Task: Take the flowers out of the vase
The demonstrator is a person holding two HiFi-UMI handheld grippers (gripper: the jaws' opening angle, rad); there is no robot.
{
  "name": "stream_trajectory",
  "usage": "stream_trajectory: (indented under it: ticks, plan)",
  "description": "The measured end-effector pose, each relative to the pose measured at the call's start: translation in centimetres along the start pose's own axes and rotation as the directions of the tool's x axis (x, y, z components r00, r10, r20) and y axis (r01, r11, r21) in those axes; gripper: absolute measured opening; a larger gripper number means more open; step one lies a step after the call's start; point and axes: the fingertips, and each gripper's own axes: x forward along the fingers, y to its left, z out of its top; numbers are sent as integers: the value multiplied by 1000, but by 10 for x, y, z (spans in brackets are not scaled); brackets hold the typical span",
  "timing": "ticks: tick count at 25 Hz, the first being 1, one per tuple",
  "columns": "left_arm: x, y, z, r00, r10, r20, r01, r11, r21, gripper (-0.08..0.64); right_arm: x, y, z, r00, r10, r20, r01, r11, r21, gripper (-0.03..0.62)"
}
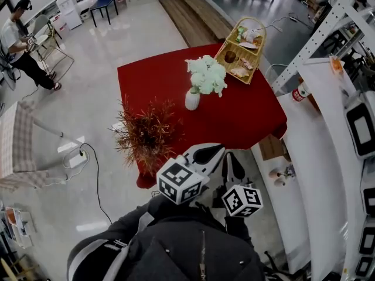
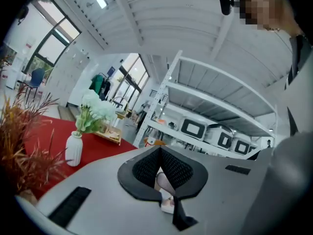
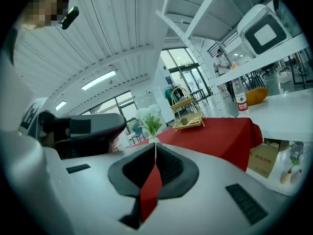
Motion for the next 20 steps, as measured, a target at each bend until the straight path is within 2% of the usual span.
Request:
stream_trajectory:
  ticks: [6,10,20]
  plan:
    - [14,15,32,998,-37,48,35,999,29,9,37,-6,17,1000,4,18,-4,1000,-15,12]
    - [15,33,39,997,-12,76,13,1000,-13,9,61,-8,21,1000,15,11,-15,999,-37,12]
    - [8,65,46,989,75,127,-70,996,-47,9,107,6,20,995,88,-37,-91,992,-91,12]
